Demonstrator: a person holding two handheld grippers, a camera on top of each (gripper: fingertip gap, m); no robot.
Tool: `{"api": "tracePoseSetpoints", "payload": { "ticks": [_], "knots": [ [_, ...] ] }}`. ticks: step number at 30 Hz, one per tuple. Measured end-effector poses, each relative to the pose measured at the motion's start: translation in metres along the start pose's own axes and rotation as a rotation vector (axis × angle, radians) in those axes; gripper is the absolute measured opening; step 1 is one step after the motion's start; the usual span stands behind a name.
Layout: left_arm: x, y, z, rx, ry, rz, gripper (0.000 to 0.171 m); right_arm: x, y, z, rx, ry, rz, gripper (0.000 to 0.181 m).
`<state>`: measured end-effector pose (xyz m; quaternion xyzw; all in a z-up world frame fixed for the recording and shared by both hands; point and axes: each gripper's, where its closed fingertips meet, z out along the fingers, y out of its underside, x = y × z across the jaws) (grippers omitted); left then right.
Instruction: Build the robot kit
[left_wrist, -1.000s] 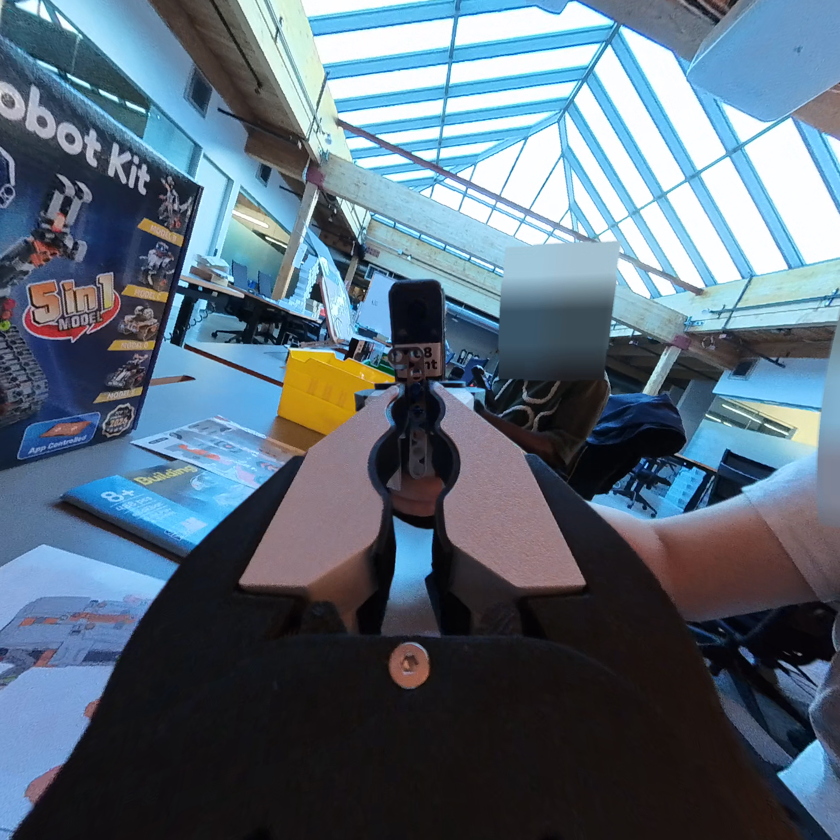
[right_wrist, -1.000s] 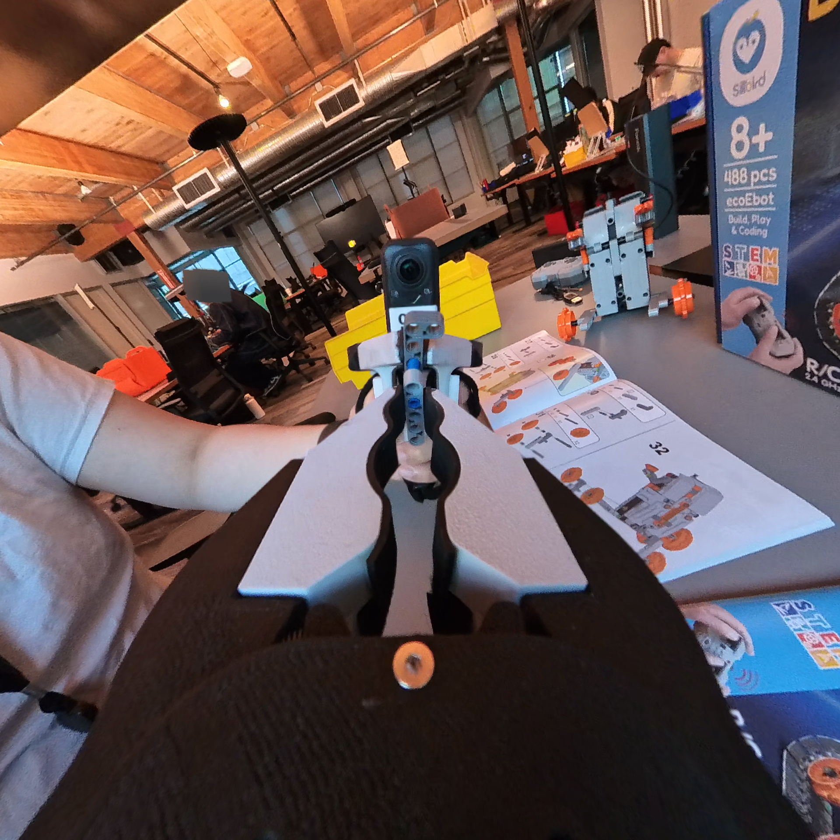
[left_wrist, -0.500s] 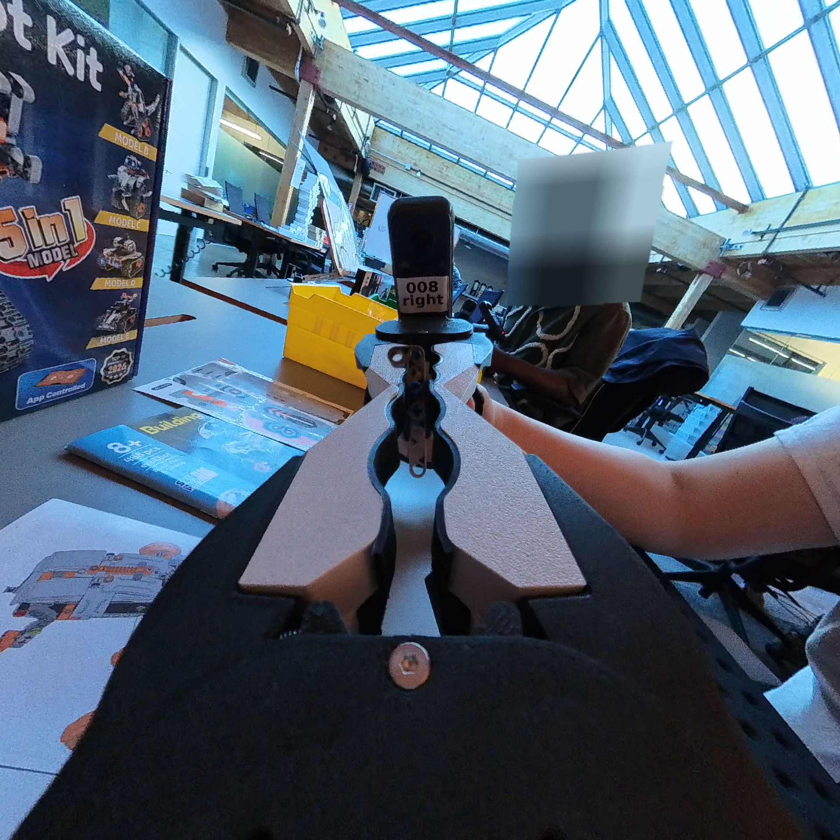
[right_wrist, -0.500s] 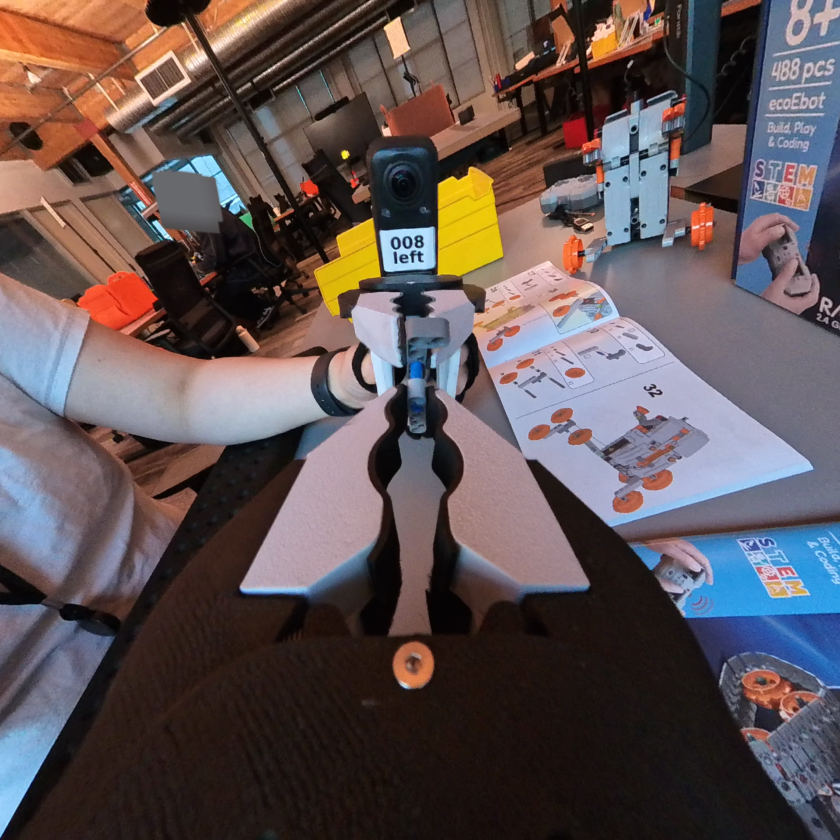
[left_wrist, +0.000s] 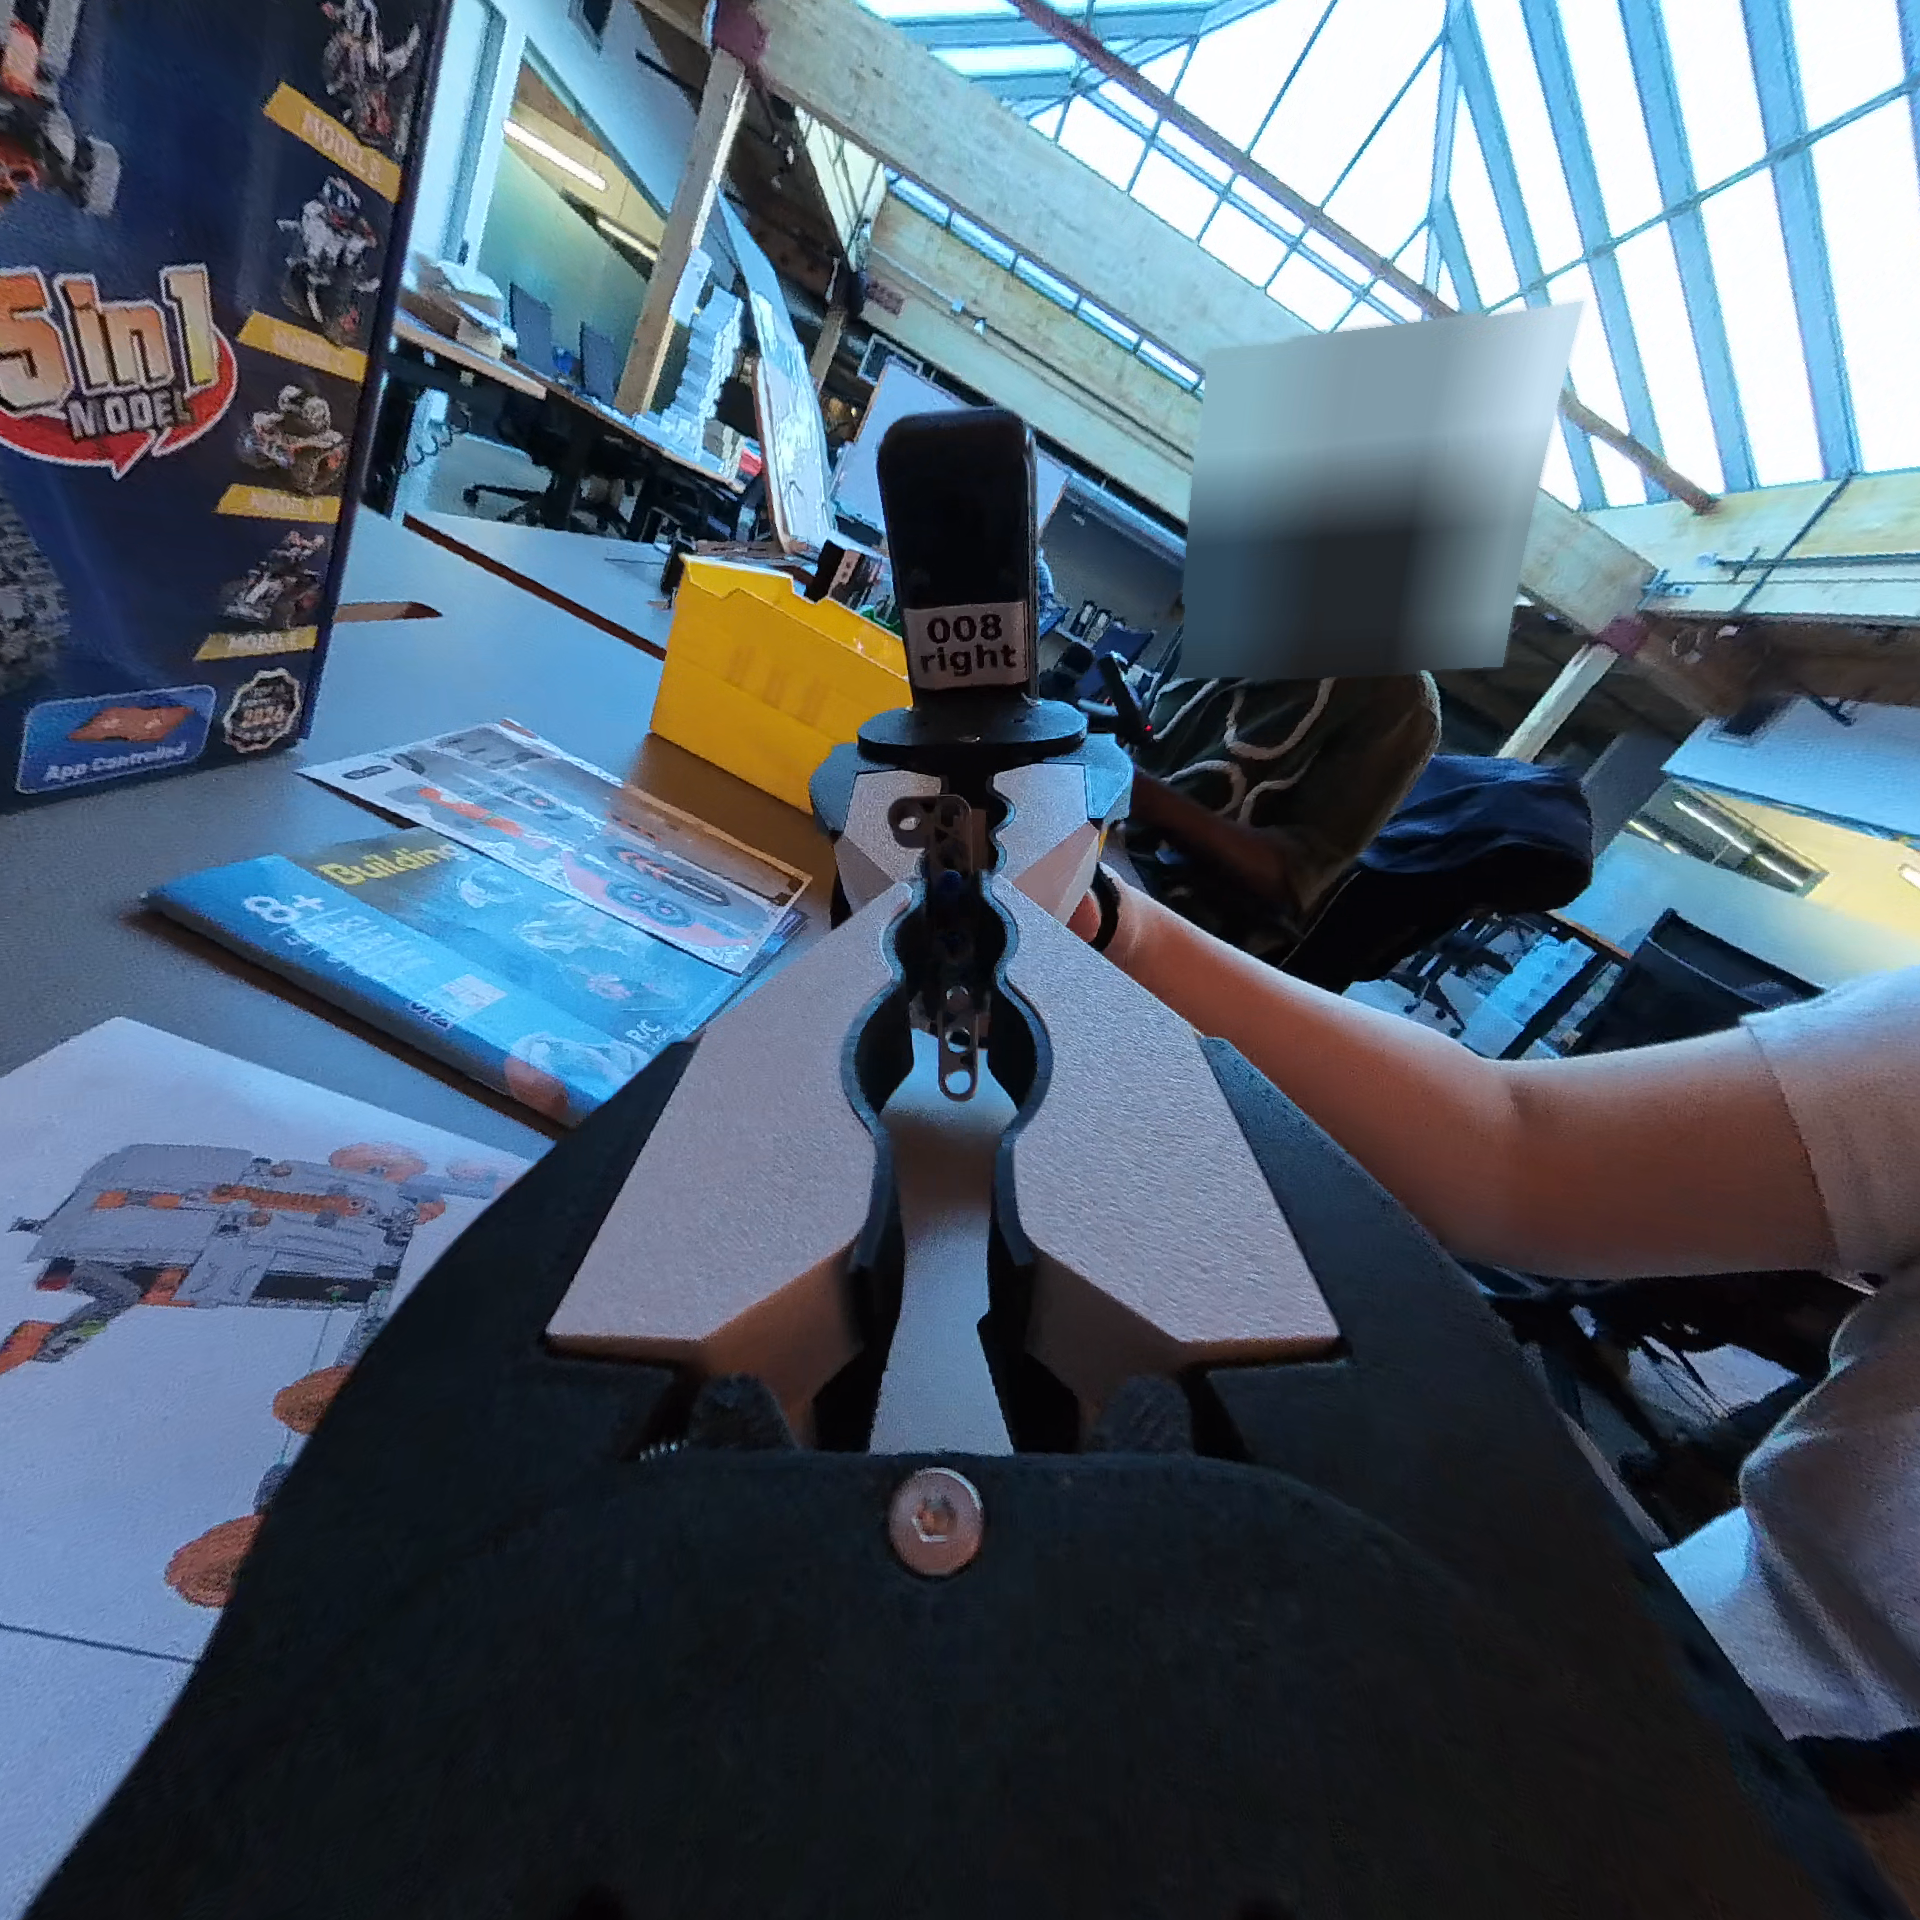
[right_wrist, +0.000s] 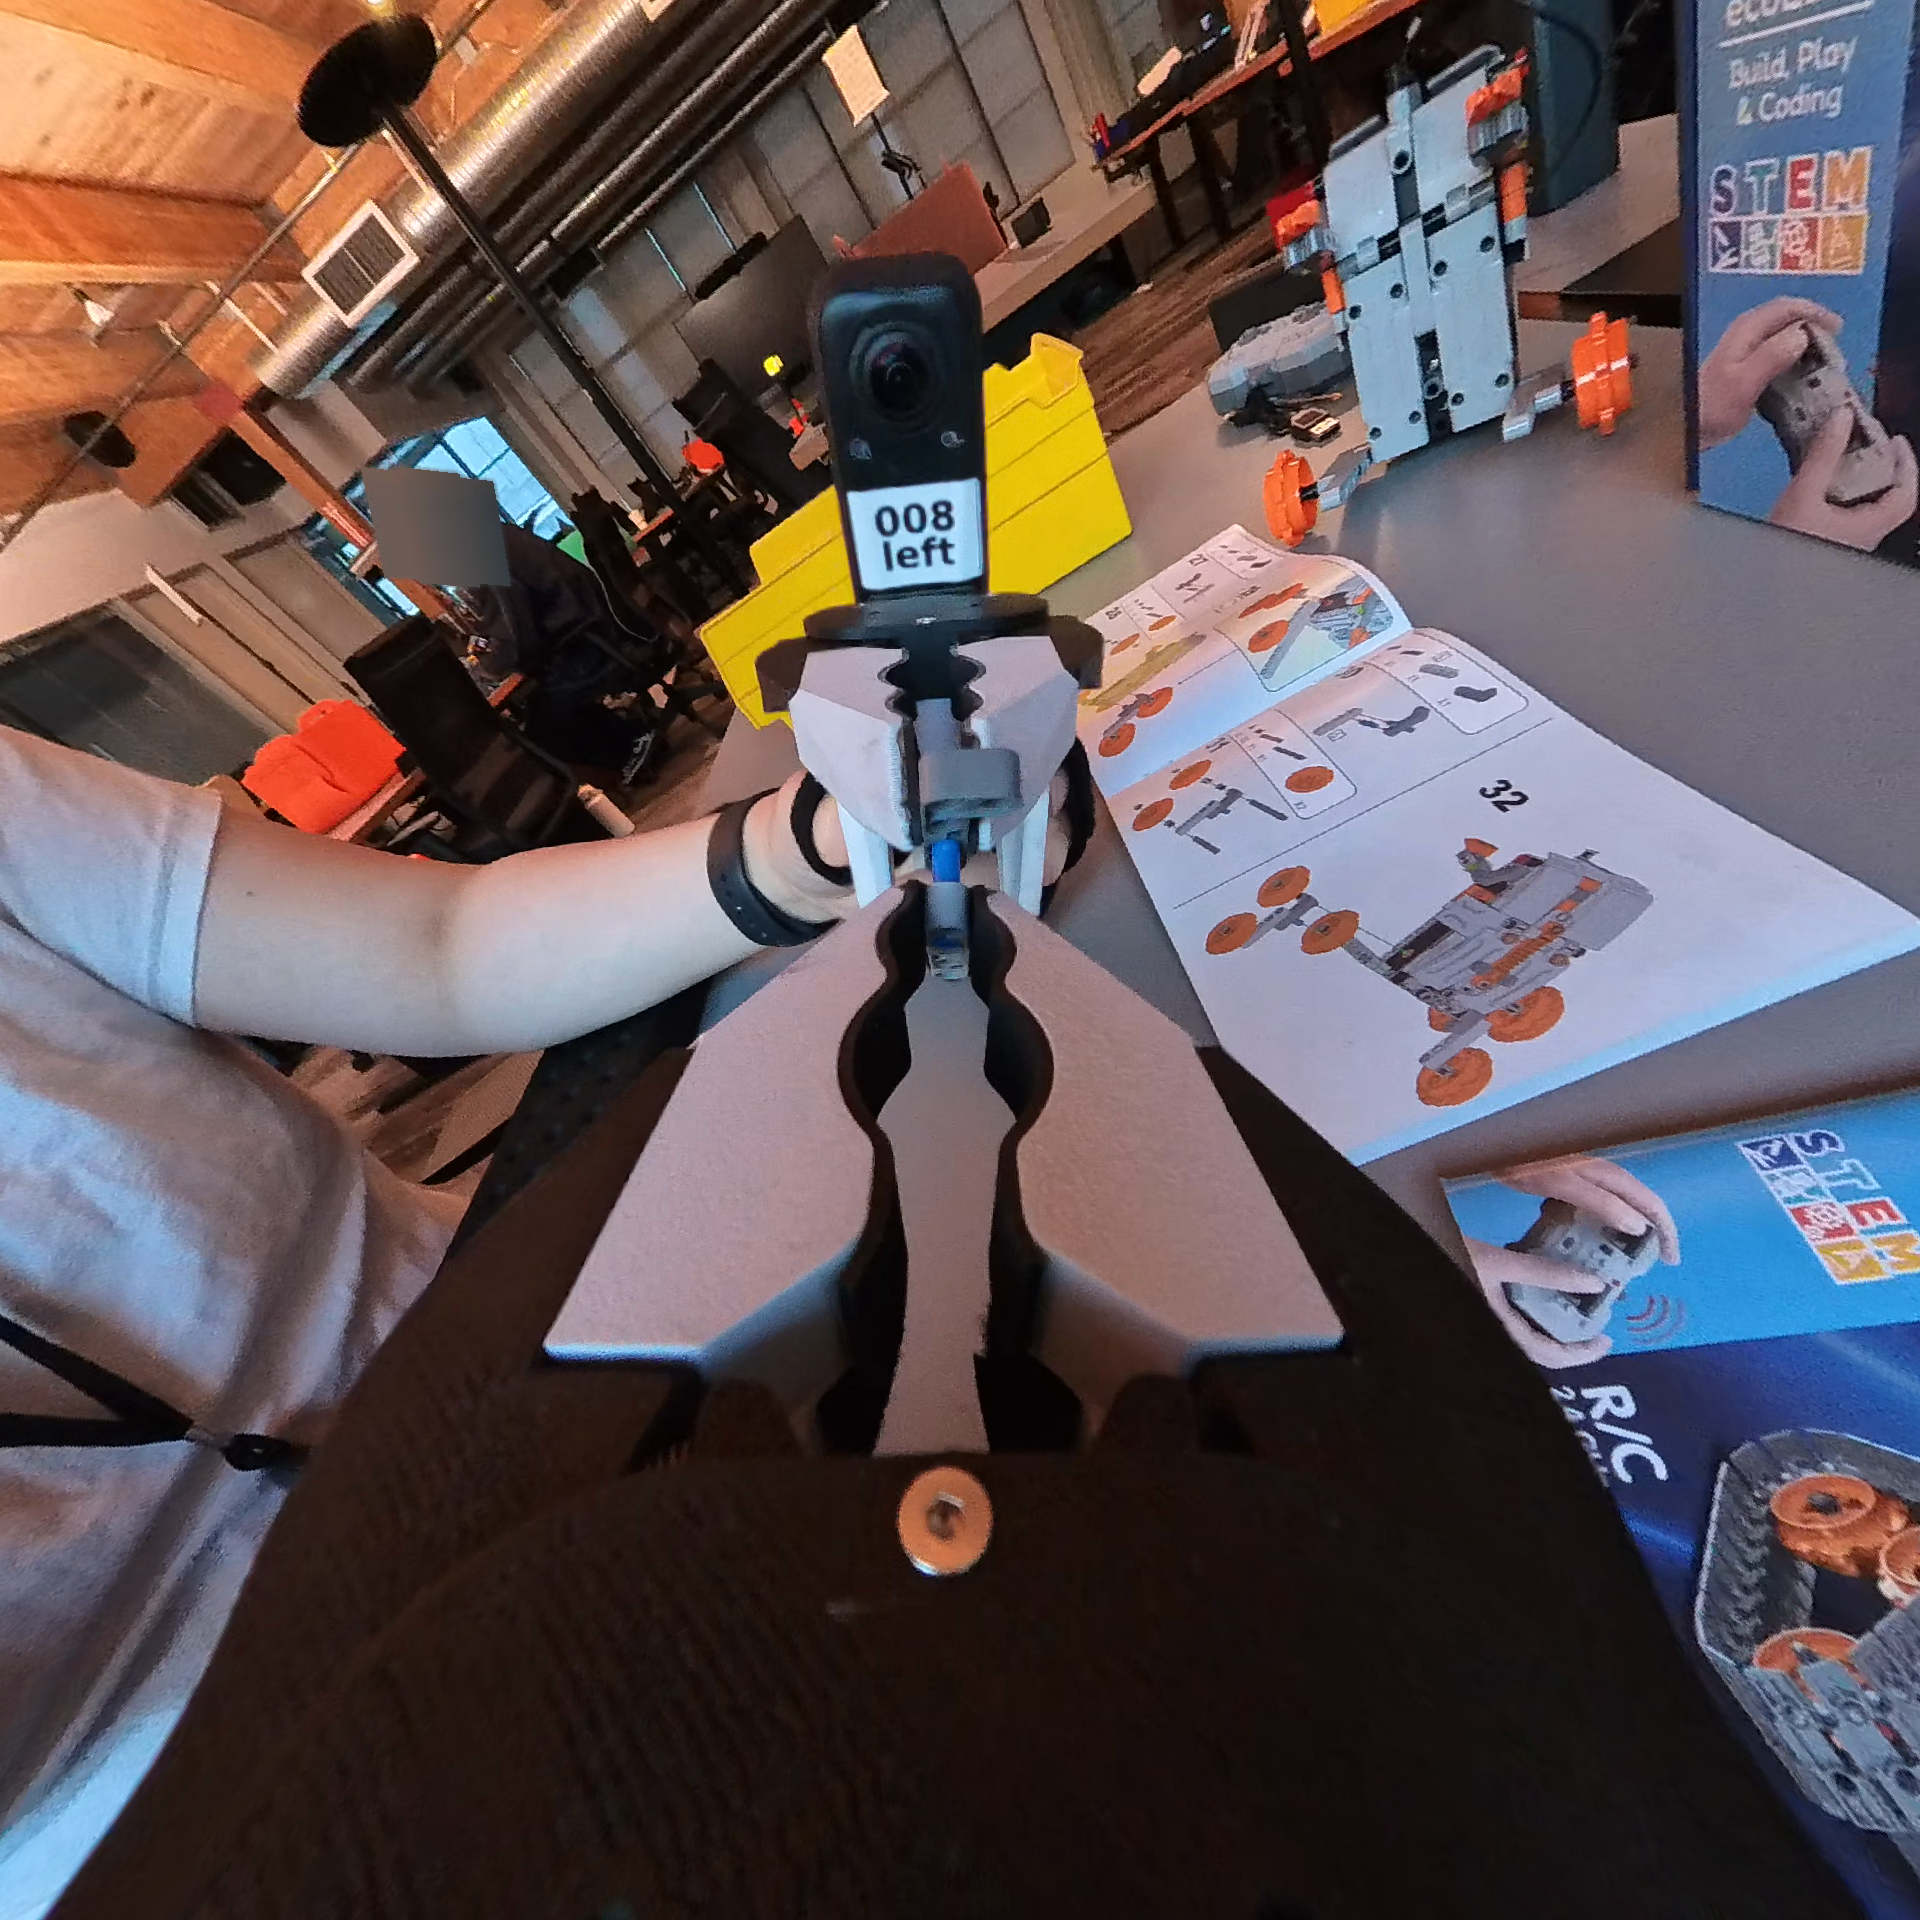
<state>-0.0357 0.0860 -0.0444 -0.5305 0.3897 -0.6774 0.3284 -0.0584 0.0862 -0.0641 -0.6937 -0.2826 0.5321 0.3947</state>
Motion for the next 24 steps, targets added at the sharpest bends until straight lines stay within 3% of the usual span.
{"api": "tracePoseSetpoints", "payload": {
  "ticks": [17,24],
  "knots": [
    [-0.013,0.009,-0.003,-0.076,-0.041,-0.068,0.004,0.009,0.005,0.012,0.05,-0.058,0.153,0.005],
    [-0.001,0.001,0.001,-0.059,-0.013,-0.019,0.004,-0.002,-0.006,0.009,0.112,-0.056,-0.002,0.005]
  ]
}}
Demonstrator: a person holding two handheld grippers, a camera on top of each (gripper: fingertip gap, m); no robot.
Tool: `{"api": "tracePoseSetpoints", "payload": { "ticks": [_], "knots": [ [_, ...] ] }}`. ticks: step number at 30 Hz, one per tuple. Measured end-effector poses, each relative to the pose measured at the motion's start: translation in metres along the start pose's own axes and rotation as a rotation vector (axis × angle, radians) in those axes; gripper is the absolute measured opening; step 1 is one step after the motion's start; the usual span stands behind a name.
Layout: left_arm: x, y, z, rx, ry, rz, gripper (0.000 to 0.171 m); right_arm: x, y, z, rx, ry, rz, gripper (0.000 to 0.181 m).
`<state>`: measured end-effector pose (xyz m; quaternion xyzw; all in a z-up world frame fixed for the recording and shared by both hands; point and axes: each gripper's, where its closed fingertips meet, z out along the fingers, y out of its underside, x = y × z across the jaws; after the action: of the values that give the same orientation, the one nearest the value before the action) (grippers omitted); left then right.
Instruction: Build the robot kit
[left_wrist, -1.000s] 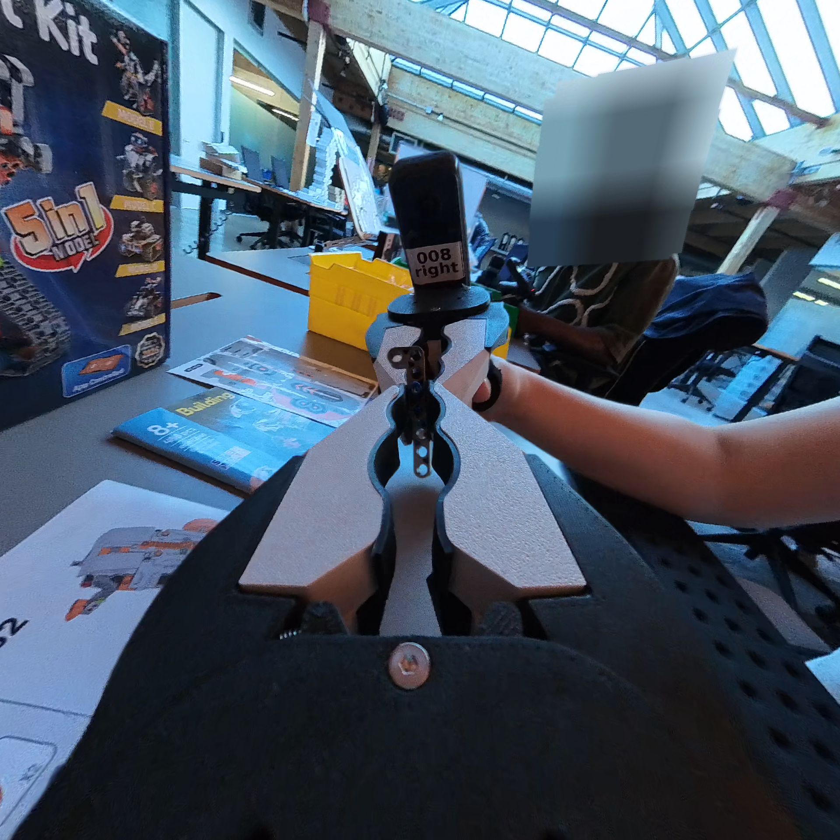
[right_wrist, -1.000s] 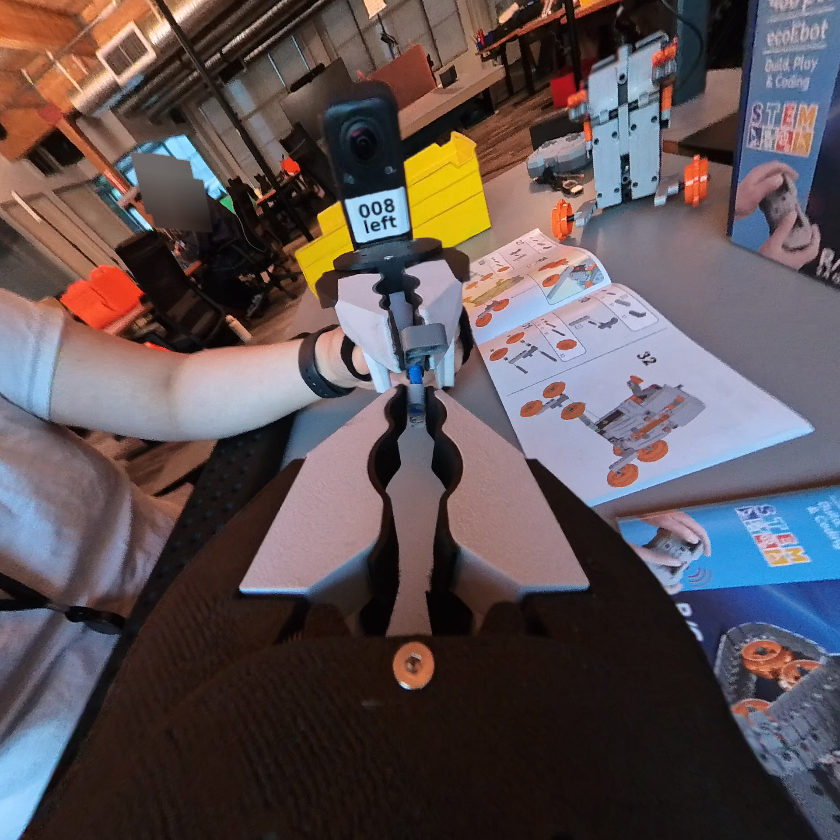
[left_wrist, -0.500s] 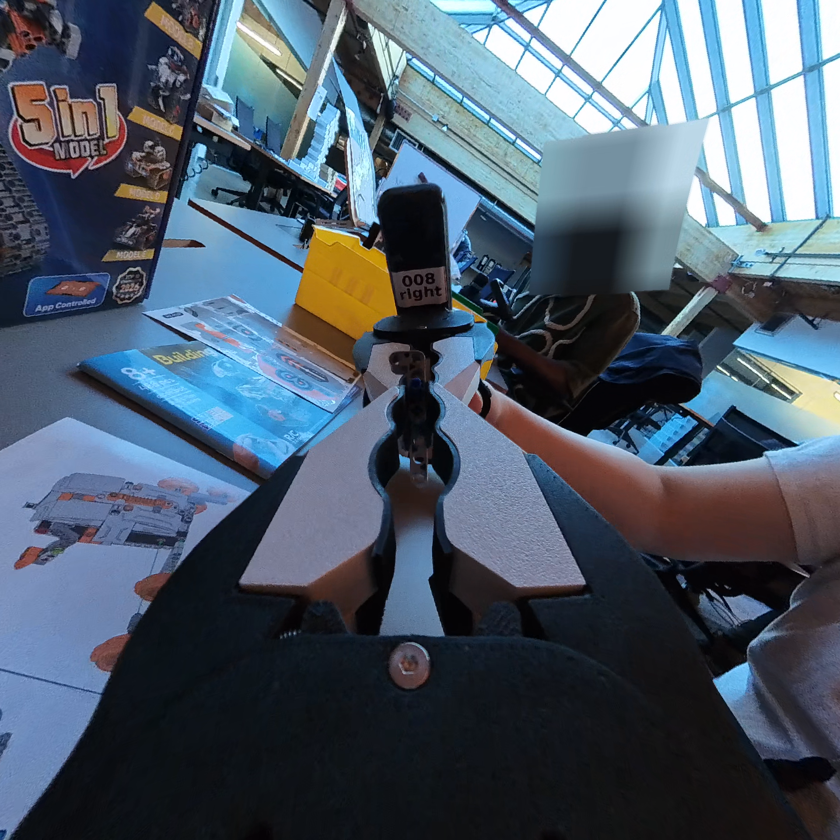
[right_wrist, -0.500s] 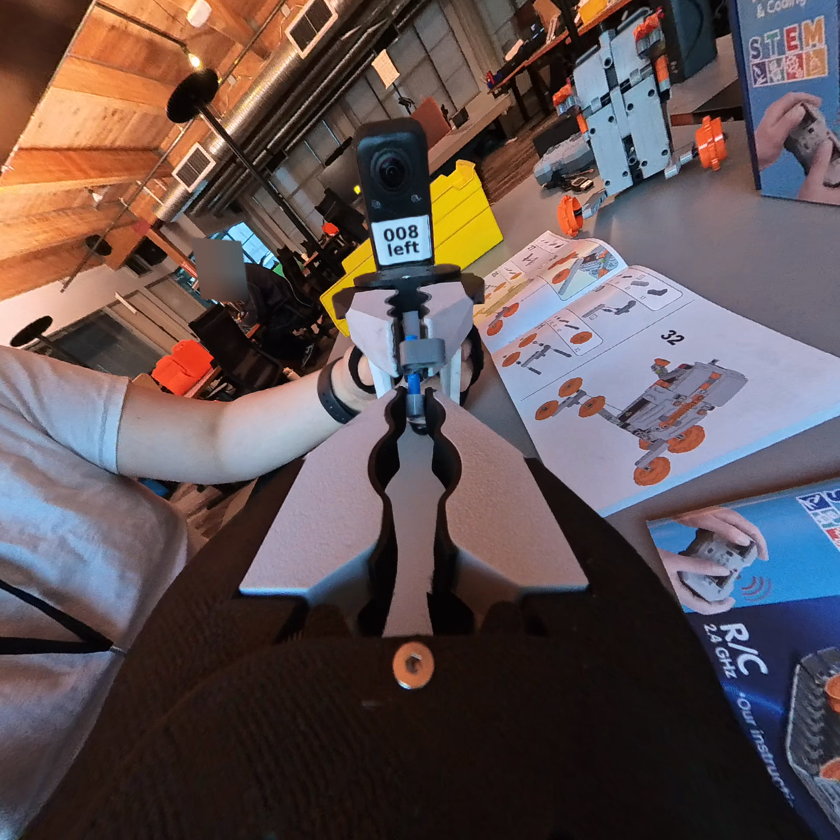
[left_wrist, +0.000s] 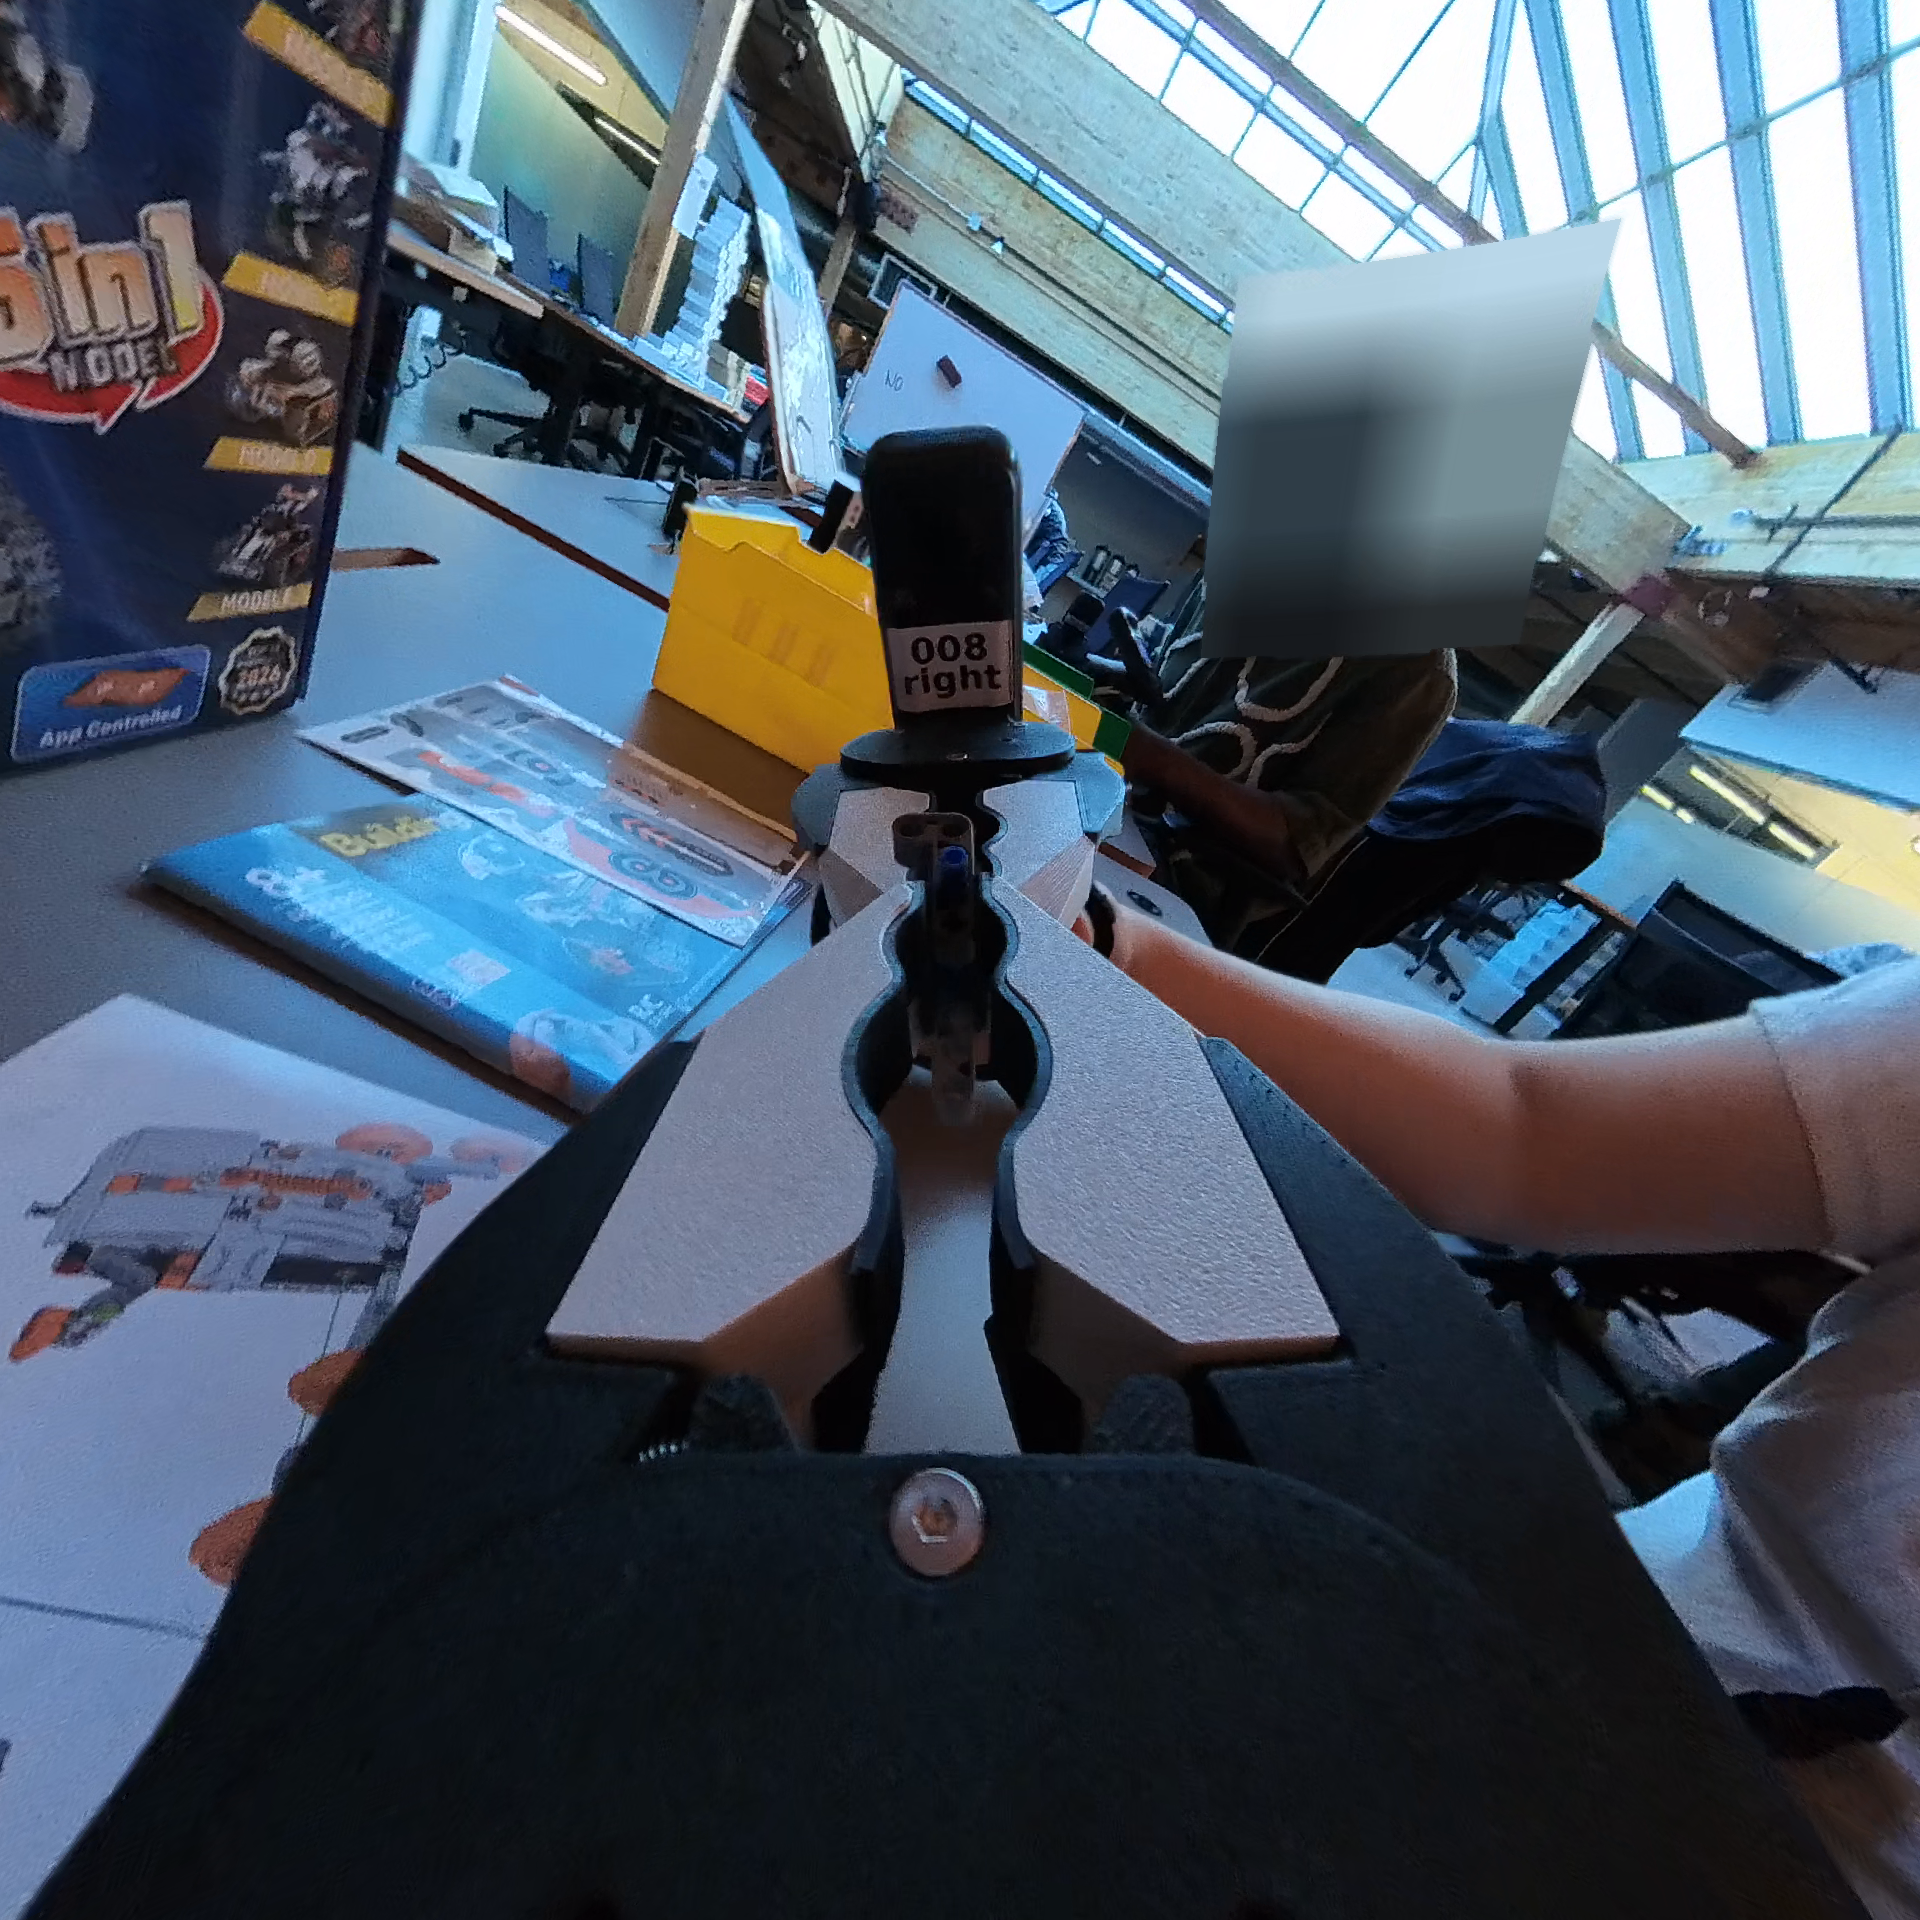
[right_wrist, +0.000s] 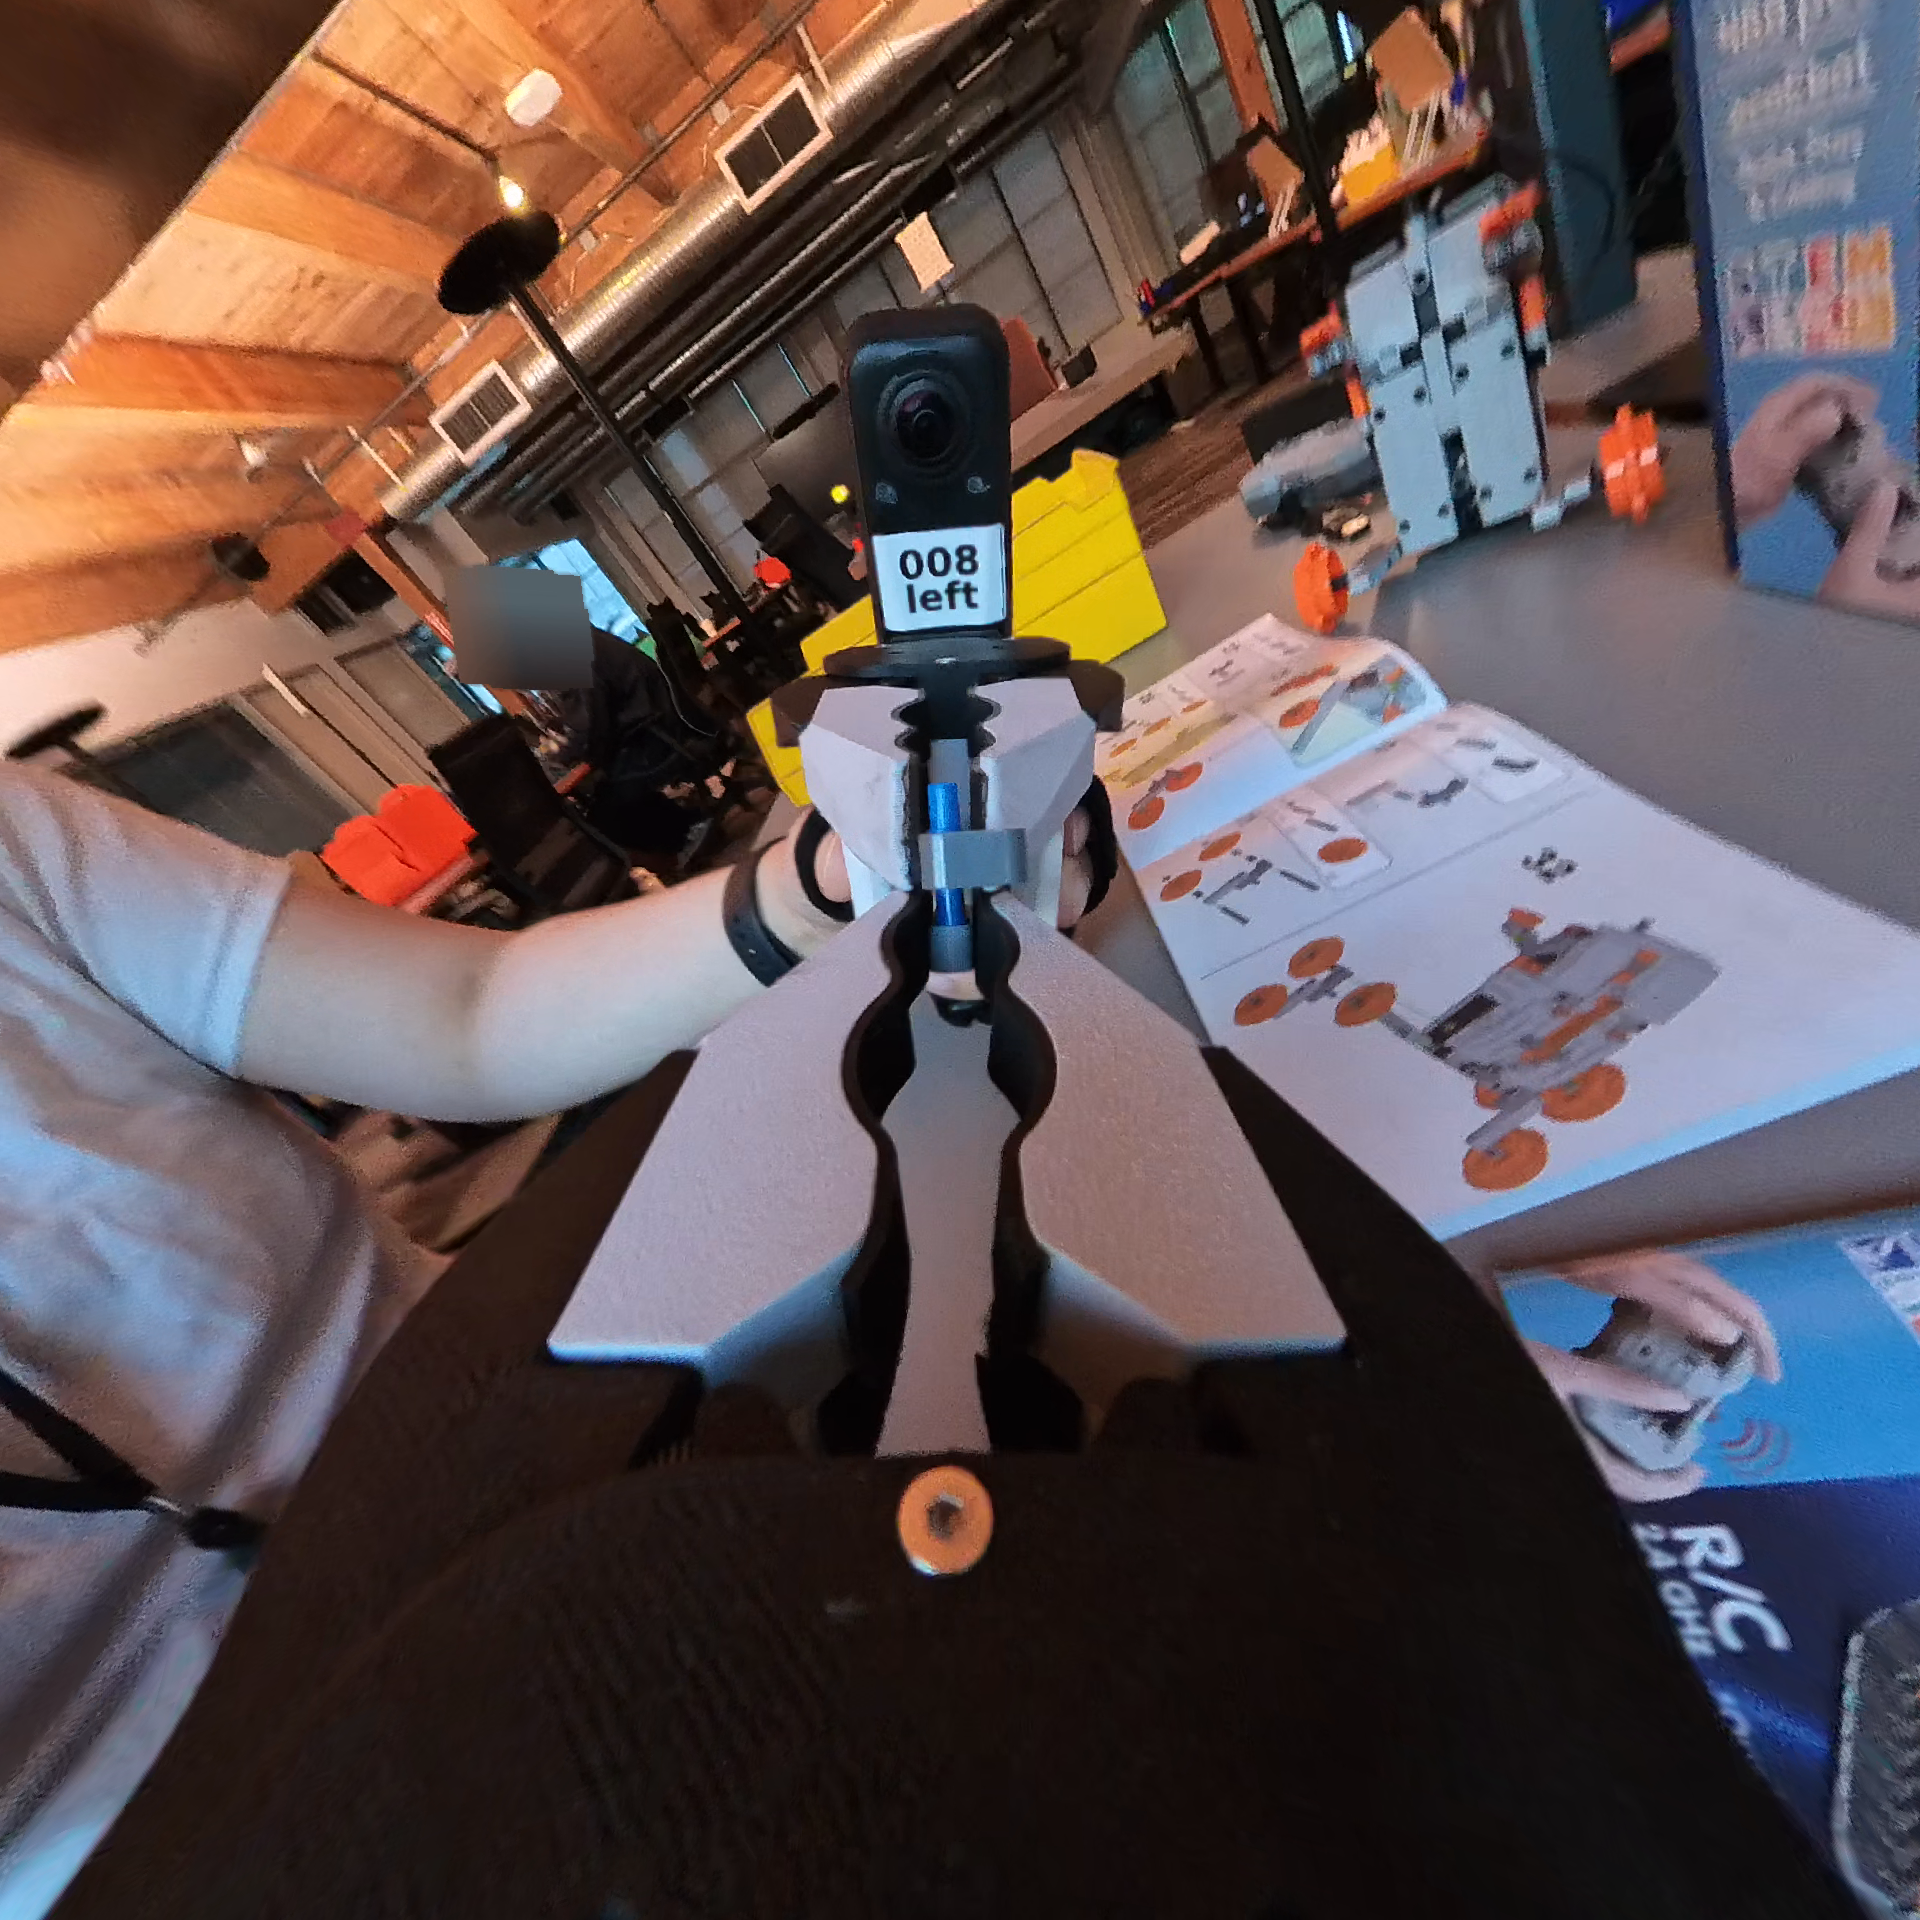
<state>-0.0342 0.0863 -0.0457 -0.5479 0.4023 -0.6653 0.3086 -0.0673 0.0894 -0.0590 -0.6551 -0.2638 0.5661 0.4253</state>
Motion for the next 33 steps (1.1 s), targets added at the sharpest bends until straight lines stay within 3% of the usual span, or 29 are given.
{"api": "tracePoseSetpoints", "payload": {
  "ticks": [9,11,13,16,19,22,27,33],
  "knots": [
    [0.025,-0.01,0.002,0.02,0.021,0.14,0.009,-0.02,-0.01,-0.001,0.041,-0.028,-0.172,0.006],
    [0.031,-0.013,0.003,0.025,0.035,0.162,0.015,-0.026,-0.012,-0.001,0.045,-0.044,-0.194,0.006],
    [0.031,-0.018,0.001,0.031,-0.003,0.207,0.034,-0.027,-0.016,-0.002,0.053,-0.037,-0.208,0.006],
    [0.033,-0.024,-0.008,-0.03,-0.158,0.441,0.045,-0.024,-0.022,-0.005,0.074,-0.009,-0.181,0.006],
    [0.03,-0.014,-0.01,-0.225,-0.39,0.844,0.048,-0.016,-0.031,-0.01,0.105,0.034,-0.133,0.006],
    [0.015,-0.005,-0.003,-0.344,-0.574,1.103,0.05,-0.015,-0.033,-0.011,0.112,0.044,-0.106,0.006],
    [0.002,-0.011,0.003,-0.37,-0.73,1.285,0.055,-0.013,-0.027,-0.007,0.078,0.057,-0.082,0.006],
    [0.003,-0.014,0.001,-0.363,-0.754,1.329,0.053,-0.01,-0.024,-0.005,0.059,0.065,-0.061,0.006]
  ]
}}
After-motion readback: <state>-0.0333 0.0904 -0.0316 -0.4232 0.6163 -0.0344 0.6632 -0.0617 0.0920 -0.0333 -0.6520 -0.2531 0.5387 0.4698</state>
